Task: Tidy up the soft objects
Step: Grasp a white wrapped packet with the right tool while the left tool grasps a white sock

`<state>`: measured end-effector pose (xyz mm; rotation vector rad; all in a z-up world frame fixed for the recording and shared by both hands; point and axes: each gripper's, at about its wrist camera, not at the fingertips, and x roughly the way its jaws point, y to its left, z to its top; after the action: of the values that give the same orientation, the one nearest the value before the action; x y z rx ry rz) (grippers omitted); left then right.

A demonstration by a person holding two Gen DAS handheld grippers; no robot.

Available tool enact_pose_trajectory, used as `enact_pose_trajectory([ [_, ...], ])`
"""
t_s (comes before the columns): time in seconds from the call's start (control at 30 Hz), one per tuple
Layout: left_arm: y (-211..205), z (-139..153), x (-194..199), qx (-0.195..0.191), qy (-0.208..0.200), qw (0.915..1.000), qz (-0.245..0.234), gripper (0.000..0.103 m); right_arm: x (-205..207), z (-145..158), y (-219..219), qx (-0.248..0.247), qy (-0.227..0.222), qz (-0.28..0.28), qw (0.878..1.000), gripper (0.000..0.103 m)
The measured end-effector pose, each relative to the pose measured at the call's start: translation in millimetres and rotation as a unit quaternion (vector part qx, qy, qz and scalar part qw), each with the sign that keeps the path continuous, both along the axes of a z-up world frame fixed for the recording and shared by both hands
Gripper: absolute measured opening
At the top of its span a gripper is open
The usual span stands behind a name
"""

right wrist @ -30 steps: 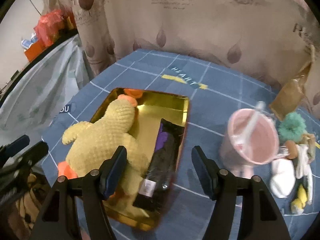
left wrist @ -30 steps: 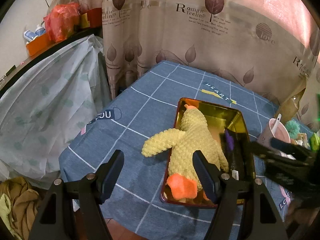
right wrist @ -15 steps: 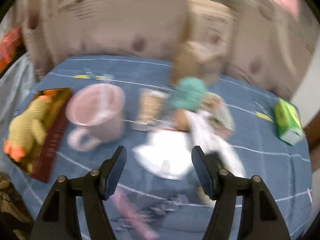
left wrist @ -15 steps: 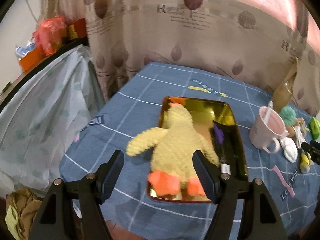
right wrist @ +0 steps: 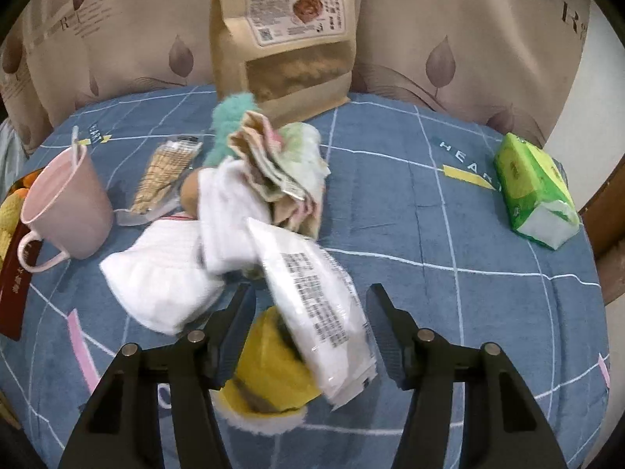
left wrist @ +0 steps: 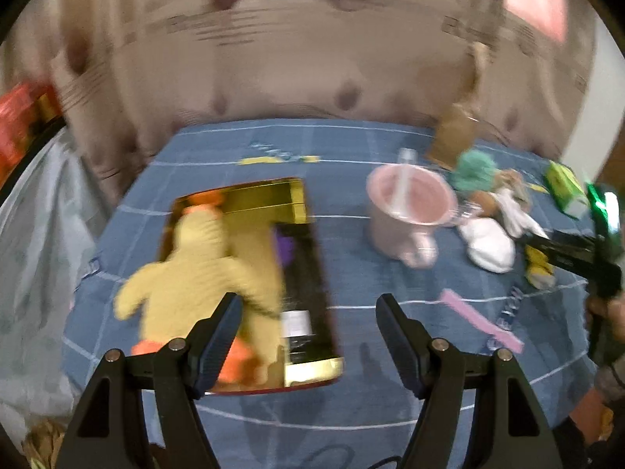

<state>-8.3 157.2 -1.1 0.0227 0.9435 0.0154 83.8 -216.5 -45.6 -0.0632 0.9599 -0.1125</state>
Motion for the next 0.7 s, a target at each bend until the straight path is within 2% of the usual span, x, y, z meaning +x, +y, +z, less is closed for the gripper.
enact_pose_trajectory([
  [0.13, -43.9, -2.6, 12.0, -0.011, 0.008, 0.9987, -0.049, 0.073, 7.5, -10.3, -11.2, 0.006, 0.001, 0.01, 1.0, 0.049],
  [0.23, -75.9, -9.3, 23.7, -0.017, 0.02, 0.9964, -0.081, 0.073, 7.9, -14.6, -13.4, 0.007, -0.004, 0.018, 1.0, 0.034],
  [0.3, -94.1, -14.5, 30.3, -0.019, 0.026, 0.9946, -0.098, 0.073, 7.8, -16.4, -18.6, 0.019, -0.012, 0.021, 1.0, 0.031],
  [0.37, -109.5, -20.9, 36.1, -0.022, 0.035, 0.9931, -0.11, 0.073, 7.1, -16.8, -24.8, 0.03, -0.023, 0.022, 0.999, 0.021],
  [0.43, -122.5, -24.9, 42.0, -0.031, 0.04, 0.9913, -0.122, 0.073, 5.3, -15.5, -31.8, 0.049, -0.035, 0.027, 0.998, 0.015],
  [0.57, -139.2, -30.8, 57.2, -0.056, 0.046, 0.9892, -0.128, 0.073, -0.6, -12.5, -46.9, 0.061, -0.06, 0.02, 0.996, 0.015],
  [0.7, -158.0, -35.8, 70.8, -0.057, 0.046, 0.9882, -0.135, 0.073, -5.2, -10.5, -65.2, 0.073, -0.081, 0.002, 0.994, 0.015],
])
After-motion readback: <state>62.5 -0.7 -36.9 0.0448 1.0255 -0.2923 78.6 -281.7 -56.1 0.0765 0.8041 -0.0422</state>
